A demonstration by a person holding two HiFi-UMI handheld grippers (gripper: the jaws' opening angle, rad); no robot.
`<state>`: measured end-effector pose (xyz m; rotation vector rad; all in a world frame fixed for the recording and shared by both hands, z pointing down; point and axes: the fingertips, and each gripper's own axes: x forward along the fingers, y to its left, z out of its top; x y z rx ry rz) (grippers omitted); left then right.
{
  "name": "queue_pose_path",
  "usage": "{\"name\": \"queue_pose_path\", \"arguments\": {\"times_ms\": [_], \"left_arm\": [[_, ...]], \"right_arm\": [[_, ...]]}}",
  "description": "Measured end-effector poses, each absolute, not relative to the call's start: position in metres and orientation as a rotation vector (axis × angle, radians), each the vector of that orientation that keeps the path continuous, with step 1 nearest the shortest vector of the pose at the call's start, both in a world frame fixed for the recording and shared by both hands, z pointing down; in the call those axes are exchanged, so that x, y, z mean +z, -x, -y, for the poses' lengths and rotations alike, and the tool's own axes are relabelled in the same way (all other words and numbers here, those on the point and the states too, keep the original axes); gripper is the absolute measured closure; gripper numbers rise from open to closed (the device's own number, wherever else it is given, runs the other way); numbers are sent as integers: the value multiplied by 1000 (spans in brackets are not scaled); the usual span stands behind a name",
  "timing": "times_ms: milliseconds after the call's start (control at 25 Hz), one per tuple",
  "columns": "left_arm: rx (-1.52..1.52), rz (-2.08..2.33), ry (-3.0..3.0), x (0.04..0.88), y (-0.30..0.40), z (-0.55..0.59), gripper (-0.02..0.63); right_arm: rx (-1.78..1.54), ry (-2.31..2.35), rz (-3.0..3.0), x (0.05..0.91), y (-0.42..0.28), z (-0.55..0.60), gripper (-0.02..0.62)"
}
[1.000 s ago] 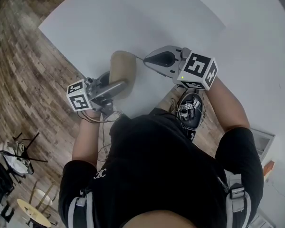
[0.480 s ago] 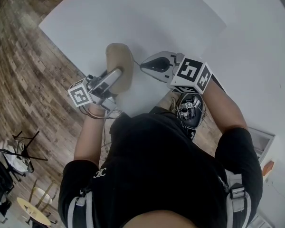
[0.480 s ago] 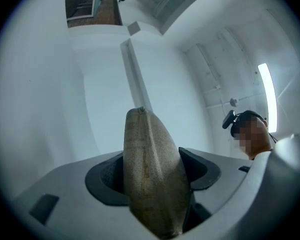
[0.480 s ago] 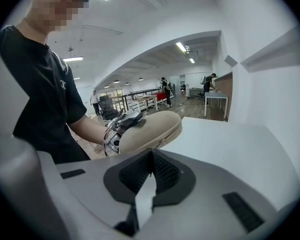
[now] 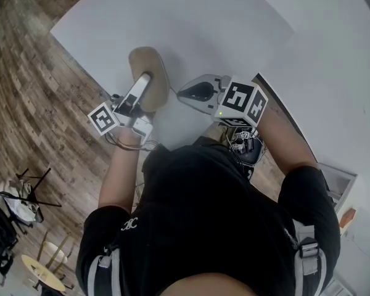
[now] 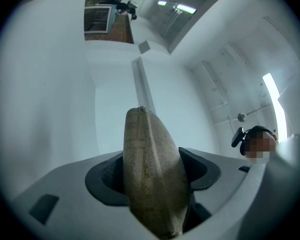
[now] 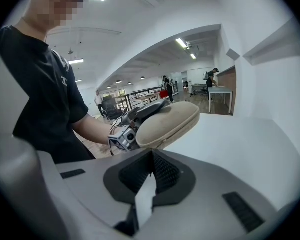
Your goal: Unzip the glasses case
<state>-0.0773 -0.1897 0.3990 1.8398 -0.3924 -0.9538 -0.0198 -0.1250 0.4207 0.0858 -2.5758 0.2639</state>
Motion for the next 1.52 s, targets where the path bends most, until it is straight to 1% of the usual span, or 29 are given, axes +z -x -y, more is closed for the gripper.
{"name": "queue_pose_path", "arguments": {"times_ms": [320, 720, 1160, 1400, 1520], "left_arm": [[-1048, 447, -1748, 408, 82, 199, 299], [-1120, 430, -1693, 396, 80, 202, 299], [-1133, 376, -1613, 397, 74, 201, 299], [-1081, 300, -1628, 398, 64, 196, 299], [-1094, 265, -1615, 397, 62, 196, 299]], "right_arm": [[297, -51, 2571, 433, 22, 103, 578], [358, -9, 2606, 425, 36, 84, 578], [340, 86, 2594, 430, 60, 65, 578], [326, 207, 2520, 436, 62, 58, 578], [306, 196, 2521, 437, 61, 58, 577]]}}
